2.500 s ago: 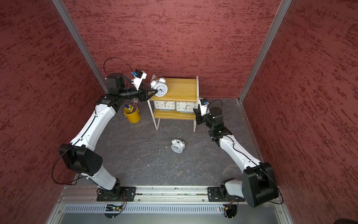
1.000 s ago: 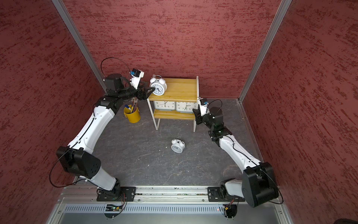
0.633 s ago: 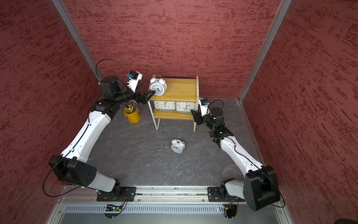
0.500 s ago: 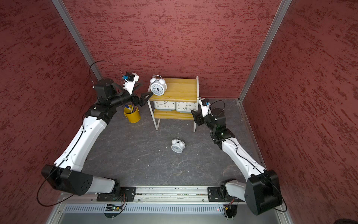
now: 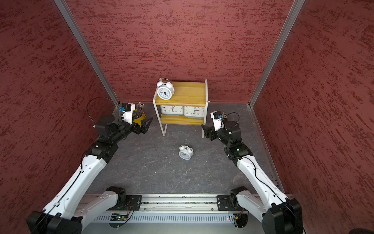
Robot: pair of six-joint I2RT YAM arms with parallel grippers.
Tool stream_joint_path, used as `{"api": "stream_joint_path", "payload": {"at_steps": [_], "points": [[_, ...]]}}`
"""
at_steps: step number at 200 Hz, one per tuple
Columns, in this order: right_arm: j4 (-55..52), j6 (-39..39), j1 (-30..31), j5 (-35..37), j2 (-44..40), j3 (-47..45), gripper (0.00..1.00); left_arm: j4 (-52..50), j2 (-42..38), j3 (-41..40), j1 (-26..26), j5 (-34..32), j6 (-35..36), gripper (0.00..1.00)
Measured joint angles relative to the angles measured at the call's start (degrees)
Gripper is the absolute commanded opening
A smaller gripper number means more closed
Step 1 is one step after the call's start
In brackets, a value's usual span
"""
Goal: Place the alarm clocks on the shelf by style
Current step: Place the alarm on the shelf, then pick up the alarm from the center of the board.
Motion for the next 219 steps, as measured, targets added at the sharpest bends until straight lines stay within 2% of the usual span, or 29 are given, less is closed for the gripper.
{"api": "stream_joint_path", "payload": {"at_steps": [47, 80, 140, 200, 219], "points": [[-1.86, 1.51, 0.35, -4.11, -1.92, -4.90, 0.74, 3.69, -4.85, -9.44, -0.33, -1.36, -4.50, 1.00], [-2.60, 1.92, 1.79, -6.34, -2.16, -5.46, 0.75, 3.74, -4.90, -13.05, -1.51, -0.94, -5.46, 0.99], [-3.63, 1.90, 5.14, -10.67, -2.01, -5.55, 0.75, 3.19, -2.60, -13.60, -5.42, -0.28, -3.15, 0.96], [-4.15, 1.90, 8.76, -14.14, 1.73, -5.55, 0.74, 2.25, -0.11, -13.60, -6.08, -0.24, -0.63, 0.94], [-4.31, 1.66, 10.10, -15.30, 3.58, -5.53, 0.70, 2.25, 0.02, -13.60, -6.08, -0.22, -0.31, 0.93]]}}
